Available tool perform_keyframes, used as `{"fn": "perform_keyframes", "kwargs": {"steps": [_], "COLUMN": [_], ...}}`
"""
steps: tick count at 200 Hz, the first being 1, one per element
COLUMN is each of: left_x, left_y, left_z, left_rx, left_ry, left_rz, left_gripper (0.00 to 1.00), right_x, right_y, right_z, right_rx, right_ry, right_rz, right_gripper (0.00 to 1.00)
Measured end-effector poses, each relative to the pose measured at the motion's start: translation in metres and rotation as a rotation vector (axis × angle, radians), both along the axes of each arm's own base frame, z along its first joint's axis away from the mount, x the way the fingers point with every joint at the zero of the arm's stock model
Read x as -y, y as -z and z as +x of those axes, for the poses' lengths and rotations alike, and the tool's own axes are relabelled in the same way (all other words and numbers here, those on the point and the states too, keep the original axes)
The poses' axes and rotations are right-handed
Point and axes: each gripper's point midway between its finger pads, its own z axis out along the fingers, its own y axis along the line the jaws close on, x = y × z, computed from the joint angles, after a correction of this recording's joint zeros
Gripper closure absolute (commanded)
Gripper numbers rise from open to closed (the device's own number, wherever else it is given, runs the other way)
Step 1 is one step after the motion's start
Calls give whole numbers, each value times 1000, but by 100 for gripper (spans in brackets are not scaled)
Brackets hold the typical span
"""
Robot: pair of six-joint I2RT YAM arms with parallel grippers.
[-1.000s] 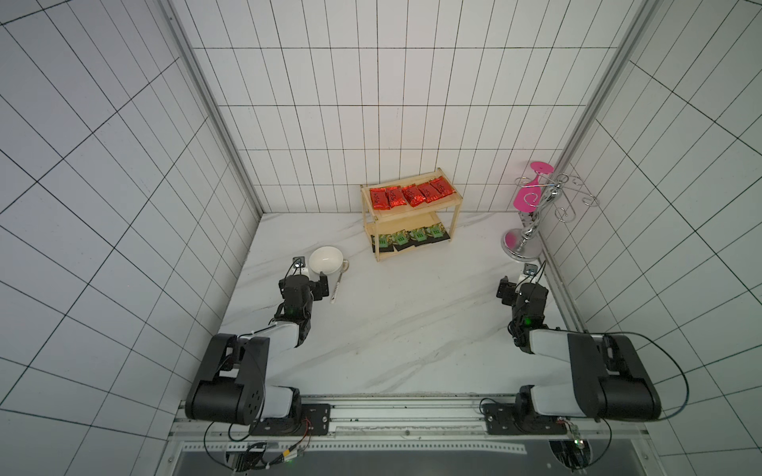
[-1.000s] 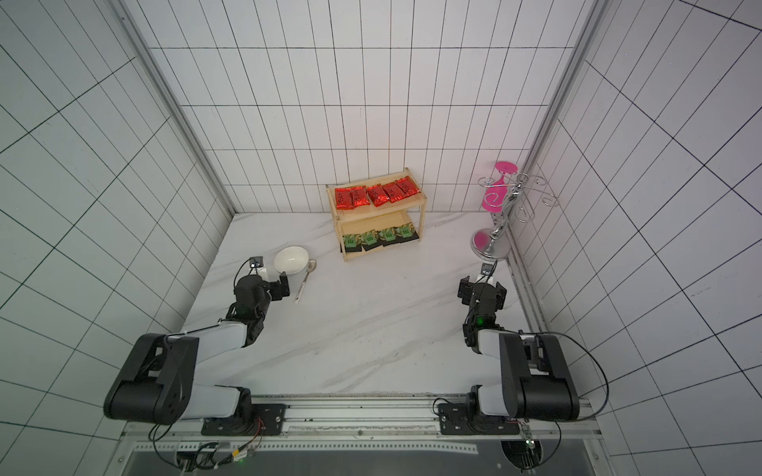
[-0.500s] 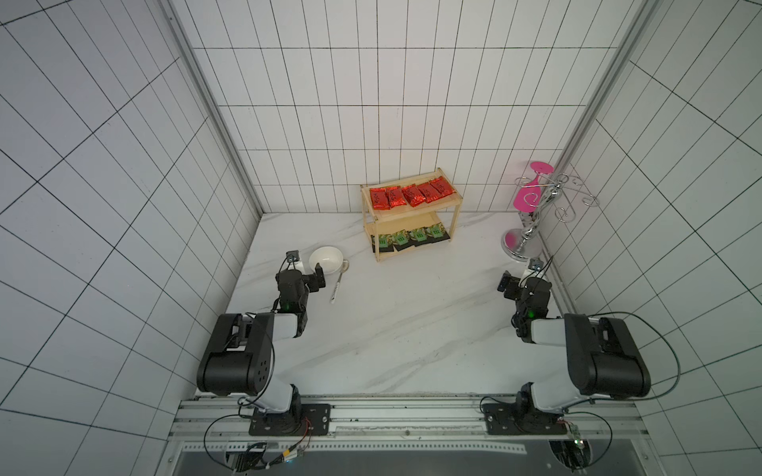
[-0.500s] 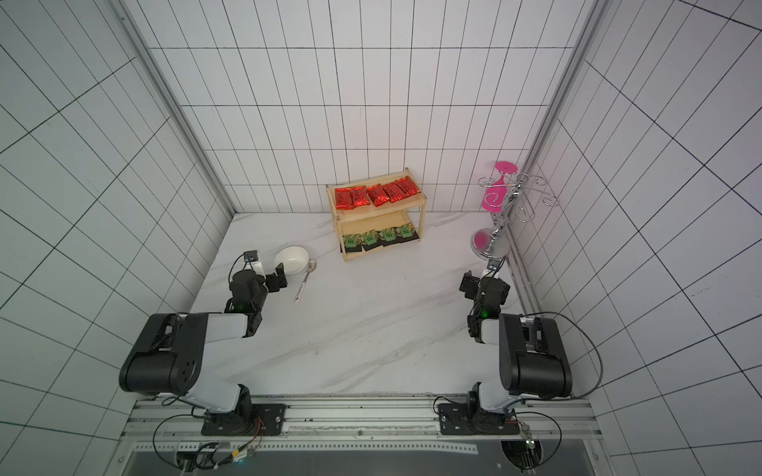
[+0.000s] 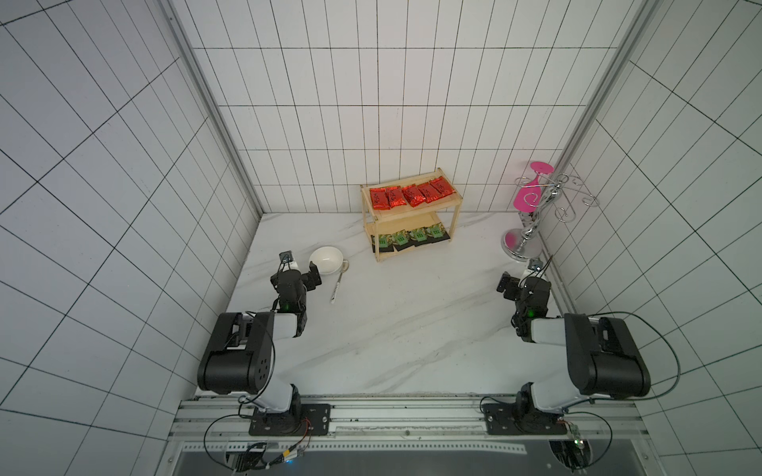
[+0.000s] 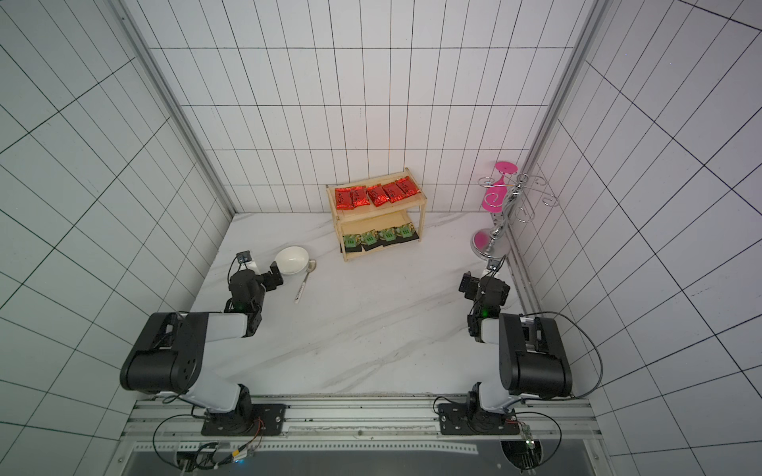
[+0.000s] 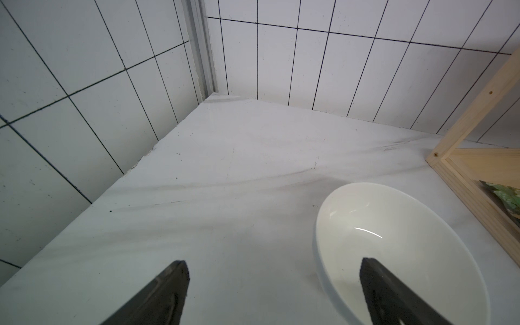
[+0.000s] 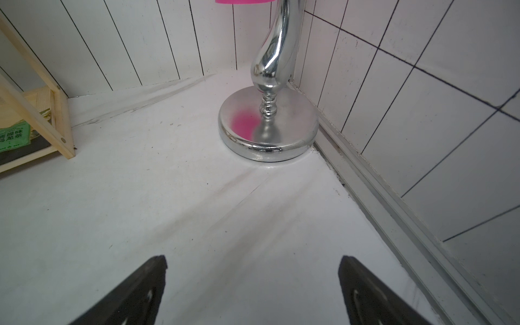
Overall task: Place the tea bags on the shelf by color
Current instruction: Reset both arms
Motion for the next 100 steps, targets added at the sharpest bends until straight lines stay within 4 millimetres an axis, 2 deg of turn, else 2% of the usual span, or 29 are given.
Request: {"fn": "perform_keyframes", "kwargs": {"steps": [30,100], "left_x": [-7,-13], "left_y": [-3,-4], "left_z": [-2,-5], "left_rx": [14,24], "left_ry": [-58,-95], "left_rz": [6,6], "left_gripper": [2,1], "right_x": [7,10], "right_y": [-3,1], "right_z": [-1,-4], "right_rx": [10,-11], "right_ry": [51,82], "right_rz": [-14,-32], "right_gripper": [1,1]}}
